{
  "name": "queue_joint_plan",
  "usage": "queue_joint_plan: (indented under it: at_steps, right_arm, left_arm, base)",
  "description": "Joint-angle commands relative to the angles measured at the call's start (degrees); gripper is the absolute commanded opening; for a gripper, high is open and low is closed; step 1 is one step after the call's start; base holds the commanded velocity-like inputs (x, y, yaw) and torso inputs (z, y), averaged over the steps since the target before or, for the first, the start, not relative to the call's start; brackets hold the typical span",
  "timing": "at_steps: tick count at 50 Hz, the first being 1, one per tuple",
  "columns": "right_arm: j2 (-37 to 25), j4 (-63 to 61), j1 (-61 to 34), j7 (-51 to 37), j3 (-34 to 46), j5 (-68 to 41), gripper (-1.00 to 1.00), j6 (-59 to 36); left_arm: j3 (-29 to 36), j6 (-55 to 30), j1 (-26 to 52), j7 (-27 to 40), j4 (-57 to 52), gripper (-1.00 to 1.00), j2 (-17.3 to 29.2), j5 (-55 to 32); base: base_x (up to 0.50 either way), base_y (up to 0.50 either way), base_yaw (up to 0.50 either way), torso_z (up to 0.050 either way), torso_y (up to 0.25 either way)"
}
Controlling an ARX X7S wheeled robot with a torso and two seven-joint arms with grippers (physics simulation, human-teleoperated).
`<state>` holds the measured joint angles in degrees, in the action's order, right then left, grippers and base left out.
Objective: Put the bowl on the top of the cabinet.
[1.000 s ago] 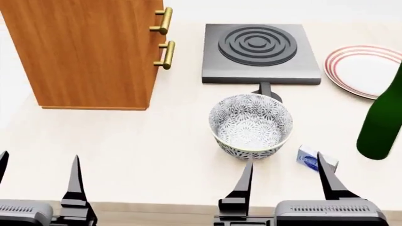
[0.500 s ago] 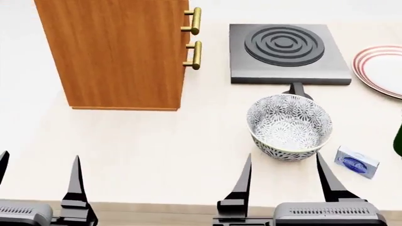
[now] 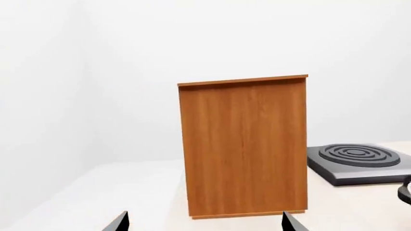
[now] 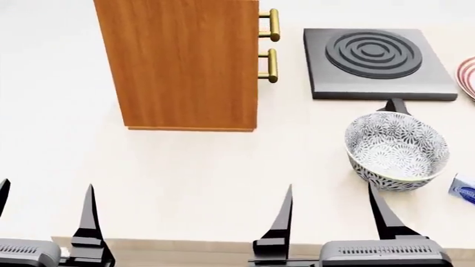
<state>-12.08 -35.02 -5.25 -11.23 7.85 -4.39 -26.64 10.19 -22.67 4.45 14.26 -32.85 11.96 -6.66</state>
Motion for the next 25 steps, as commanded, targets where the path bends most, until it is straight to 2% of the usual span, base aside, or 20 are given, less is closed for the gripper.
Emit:
queue_joint_plan:
  at_steps: [1, 6, 14, 25]
  right_arm:
    - [-0.34, -0.28, -0.01, -0.24, 0.4, -0.54, 1.0, -0.24]
    - [-0.32, 0.02, -0.07, -0.69, 0.4, -0.6, 1.0, -0.2]
    - [-0.46, -0.33, 0.26, -0.76, 0.24, -1.4, 1.0, 0.56]
    - [-0.75, -0.32, -0.14, -1.92, 0.74, -0.71, 1.0, -0.37]
  left_arm:
    - [0.19, 0.14, -0.01, 0.44, -0.06, 1.0, 0.38, -0.37]
    - [0.2, 0.1, 0.03, 0.62, -0.09, 1.0, 0.58, -0.59]
    - [0.3, 0.43, -0.09, 0.96, -0.01, 1.0, 0.79, -0.82]
    - [0.41, -0.19, -0.07, 1.51, -1.04, 1.0, 1.12, -1.32]
  base:
    - [0.0, 0.5, 0.0, 0.0, 0.0]
    - [0.0, 0.44, 0.0, 0.0, 0.0]
    - [0.0, 0.02, 0.0, 0.0, 0.0]
    - [0.0, 0.23, 0.0, 0.0, 0.0]
